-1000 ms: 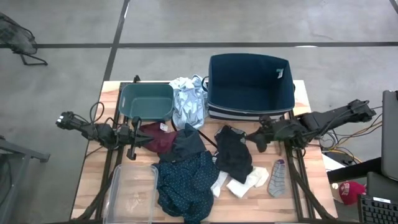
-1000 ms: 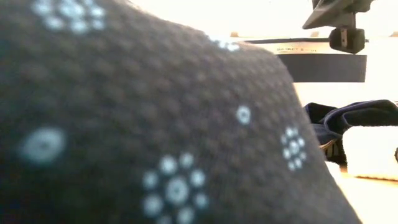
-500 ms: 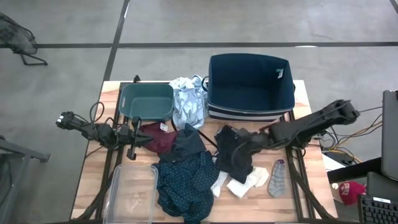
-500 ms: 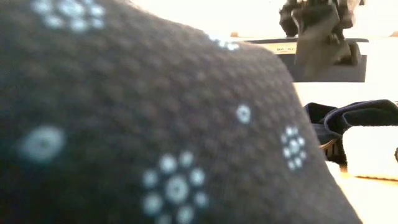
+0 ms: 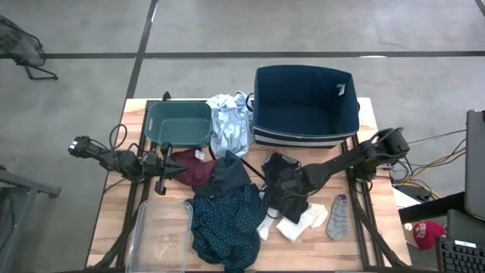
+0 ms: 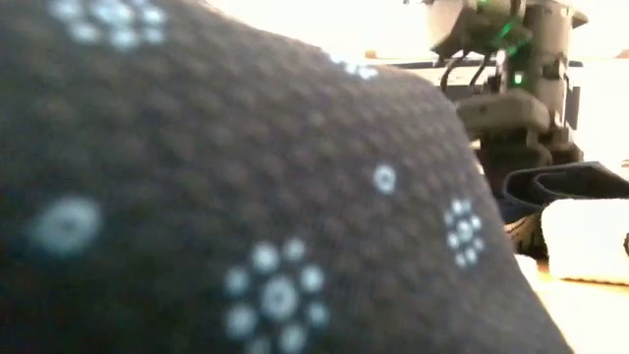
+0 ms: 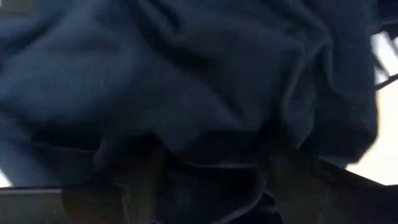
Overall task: Pick & Place Cloths
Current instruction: Put the dark blue boxers into the green bin
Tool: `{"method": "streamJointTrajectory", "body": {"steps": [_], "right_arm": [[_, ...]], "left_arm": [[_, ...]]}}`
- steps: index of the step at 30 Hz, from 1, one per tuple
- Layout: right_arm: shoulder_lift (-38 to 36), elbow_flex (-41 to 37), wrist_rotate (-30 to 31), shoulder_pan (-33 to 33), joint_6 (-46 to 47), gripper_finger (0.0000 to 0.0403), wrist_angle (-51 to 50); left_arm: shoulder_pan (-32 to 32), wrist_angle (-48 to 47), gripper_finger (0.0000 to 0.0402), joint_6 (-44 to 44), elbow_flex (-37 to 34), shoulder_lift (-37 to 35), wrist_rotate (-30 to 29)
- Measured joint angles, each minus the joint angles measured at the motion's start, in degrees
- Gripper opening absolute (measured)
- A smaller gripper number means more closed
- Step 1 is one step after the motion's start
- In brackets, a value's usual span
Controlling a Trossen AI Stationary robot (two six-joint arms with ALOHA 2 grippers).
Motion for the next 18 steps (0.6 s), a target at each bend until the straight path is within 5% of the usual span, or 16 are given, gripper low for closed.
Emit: {"method": "streamJointTrajectory", "body": {"steps": [6,14,18], "right_arm": [[2.5,0.7,-3.5,-0.1,-1.8,0.0189,-0.3],[-3.9,3.0,-5.3,0.1,-2.2,0.0025,0.3],[-7.9,5.0,-3.6,0.2,-1.3,0.002,-0.3]], "left_arm": [[0.0,0.0,0.0012,0.0,0.0,0.0,0.0],[0.0,0.4,0.0012,0.0,0.0,0.0,0.0],[0.0,8.8,0.0012,-1.9,0.0,0.1,-0.3]]}}
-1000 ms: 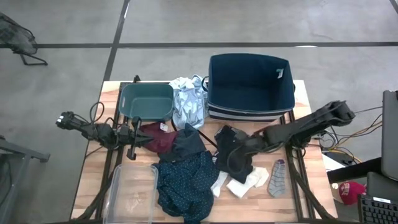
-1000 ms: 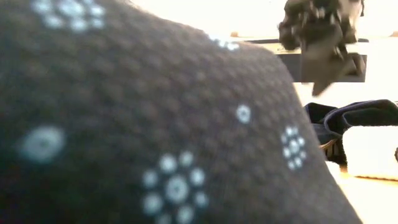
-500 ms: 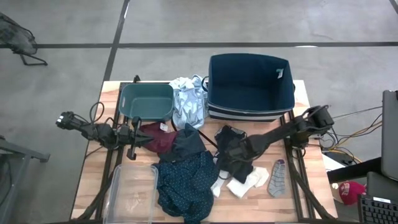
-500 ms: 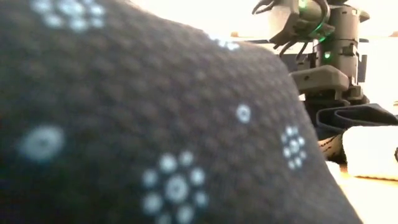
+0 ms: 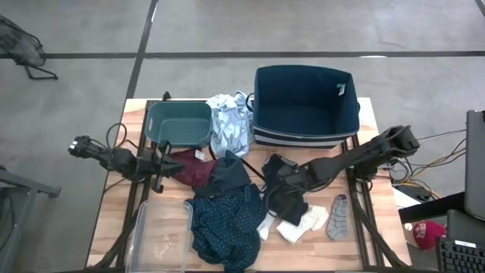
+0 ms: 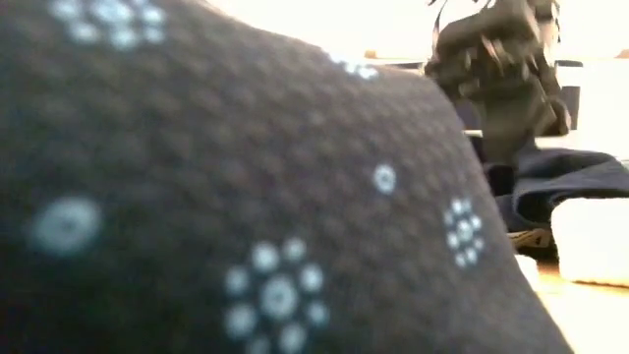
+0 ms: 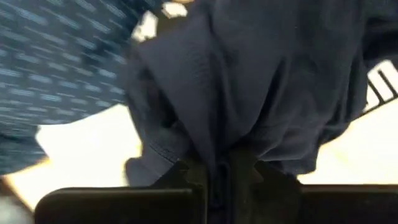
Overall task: Pick & Place Cloths
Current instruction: Put the dark blue boxers into the green bin
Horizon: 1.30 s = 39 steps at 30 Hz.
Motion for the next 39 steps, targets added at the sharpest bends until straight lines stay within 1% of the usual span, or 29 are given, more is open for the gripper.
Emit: {"method": "streamJointTrajectory", "body": {"steps": [3,6,10,12,14,16,19,22,27,31,34,36,39], "right_arm": [[-3.2,2.4,1.9,0.0,1.0,0.0015,-0.6],[-5.3,5.3,3.8,-0.1,0.9,0.0014,-1.4],[-6.6,10.2,6.3,-0.6,0.1,0.0013,-1.2],[-6.3,12.6,6.4,-1.1,-1.2,0.0014,-1.1],[-6.0,14.6,6.5,-1.7,-2.3,0.0014,-1.2],[-5.4,16.8,6.5,-2.3,-3.2,0.0014,-1.2],[-4.6,19.8,6.3,-3.2,-4.5,0.0014,-1.2],[-3.8,22.5,6.1,-4.0,-5.8,0.0014,-1.2],[-2.9,26.0,5.7,-4.8,-7.3,0.0013,-0.9],[-2.8,28.2,5.7,-5.4,-8.1,0.0013,-0.8],[-2.8,30.0,5.8,-5.6,-9.2,0.0013,0.1],[-2.8,30.9,5.8,-5.6,-9.8,0.0013,0.8],[-2.6,32.1,6.3,-5.6,-10.6,0.0013,1.4]], "left_arm": [[0.0,10.1,0.0012,-6.0,0.0,0.1,0.1],[0.0,21.0,0.0012,-9.1,0.0,0.1,-0.1],[0.0,33.7,0.0012,-10.3,0.0,0.1,-0.1],[0.0,39.2,0.0012,-9.9,-0.1,0.1,-0.1],[0.0,43.7,0.0012,-9.9,-0.1,0.1,-0.1],[0.0,46.4,0.0012,-11.8,0.1,0.2,-0.7],[0.0,44.7,0.0012,-14.7,1.0,0.4,-2.1],[0.0,41.8,0.0012,-19.4,3.1,2.1,-4.1],[0.0,30.0,0.0012,-25.4,8.9,8.9,-6.1],[0.0,28.3,0.0012,-25.7,13.2,15.1,-6.4],[0.0,28.4,0.0012,-23.6,16.1,18.5,-8.5],[0.0,28.1,0.0012,-23.2,18.2,20.8,-7.9],[0.0,22.8,0.0012,-23.3,21.8,24.4,-7.5]]}}
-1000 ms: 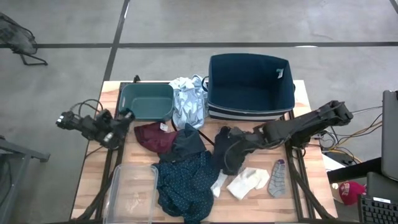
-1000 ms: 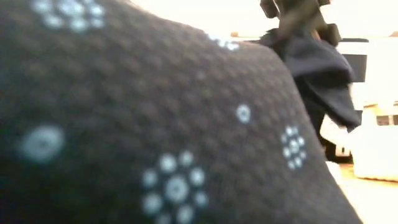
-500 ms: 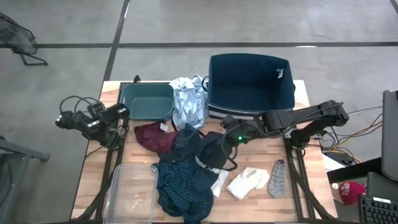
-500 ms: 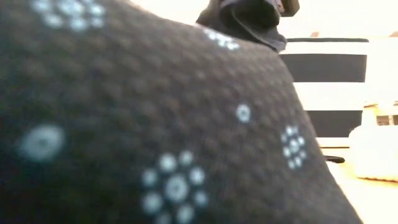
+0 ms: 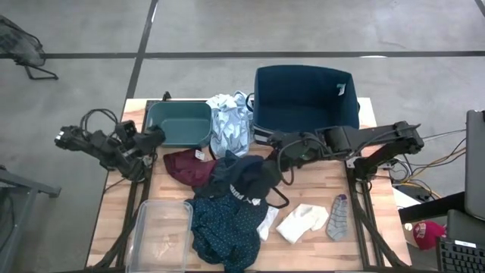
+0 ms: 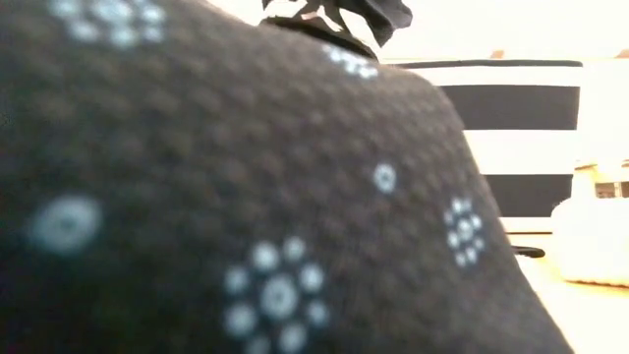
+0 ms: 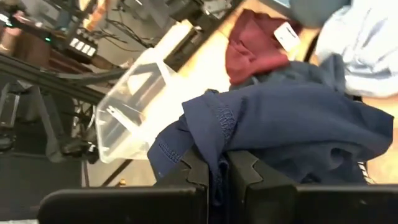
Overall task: Pick & Place Cloths
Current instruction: Put the dark blue boxers into the green bin
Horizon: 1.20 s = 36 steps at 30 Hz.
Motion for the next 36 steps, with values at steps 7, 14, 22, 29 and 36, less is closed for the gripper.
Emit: {"method": "streamJointTrajectory", "body": {"steps": [7,14,22,29,36], "right_arm": [[2.4,3.4,0.0,-0.2,-2.2,0.0013,1.0],[8.3,10.9,0.0,-0.4,-6.1,0.0013,0.0],[15.4,23.2,0.0,-1.6,-11.4,0.0013,-5.9],[21.7,34.7,-0.3,-2.9,-14.9,0.0013,-10.1],[27.2,43.0,-4.8,-3.2,-16.3,0.0013,-10.4]], "left_arm": [[0.0,-16.9,0.0058,0.9,10.2,7.8,-1.3],[0.0,-22.4,0.0168,3.8,16.8,14.7,-1.2],[0.0,-21.6,0.0269,5.0,18.1,21.0,-1.1],[0.0,-21.3,0.0307,4.9,20.0,26.1,-0.8],[0.0,-21.6,0.0307,7.6,23.6,32.7,-0.6]]}}
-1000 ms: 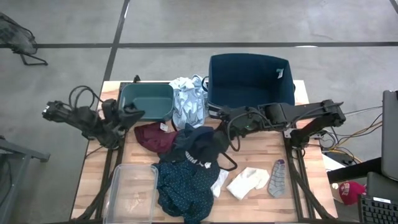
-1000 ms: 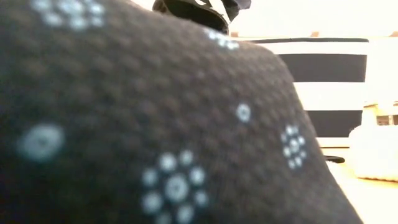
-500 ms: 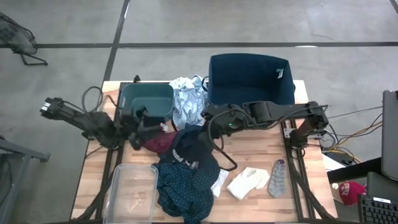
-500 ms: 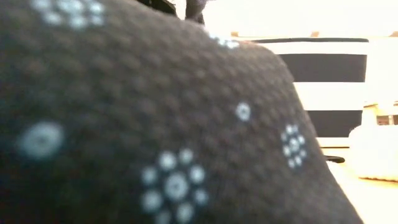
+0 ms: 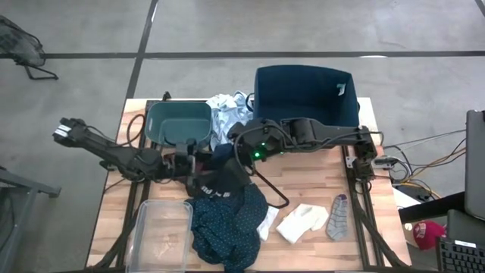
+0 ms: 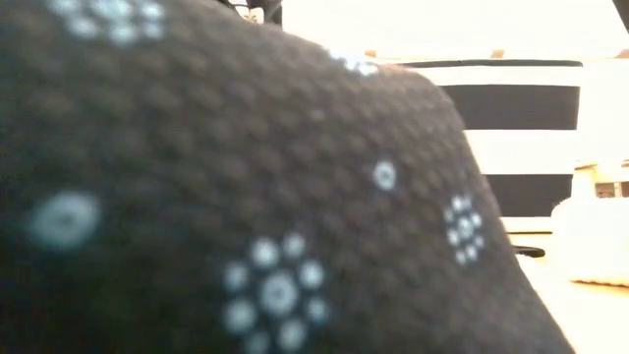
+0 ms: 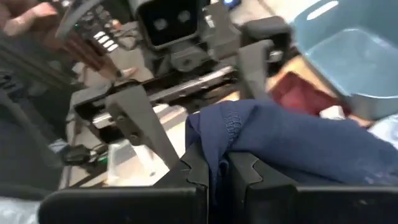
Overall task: Pick & Place Cloths
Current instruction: Put the dark blue boxers into the green bin
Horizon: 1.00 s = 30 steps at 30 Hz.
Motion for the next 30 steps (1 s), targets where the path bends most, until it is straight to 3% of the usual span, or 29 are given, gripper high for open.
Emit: {"method": "streamJointTrajectory", "body": {"steps": [8,12,17,23,30], "right_arm": [[1.6,1.4,-2.7,0.0,0.1,0.0013,1.6],[1.5,1.4,-2.7,-0.2,-0.2,0.0013,1.6],[0.9,1.4,-2.6,-0.3,-1.5,0.0013,1.4],[0.8,1.4,-2.6,-0.4,-3.1,0.0021,1.6],[0.4,1.4,-2.6,-0.4,-2.8,0.0081,-1.8]], "left_arm": [[0.0,-0.6,0.0303,-1.4,1.1,3.0,0.4],[0.0,-1.3,0.0283,-3.2,0.9,2.8,1.2],[0.0,-1.1,0.0201,-4.0,0.9,1.8,1.2],[0.0,-1.2,0.0031,-2.7,0.9,0.7,1.9],[0.0,-5.2,0.0024,-2.6,0.9,-2.7,-0.5]]}}
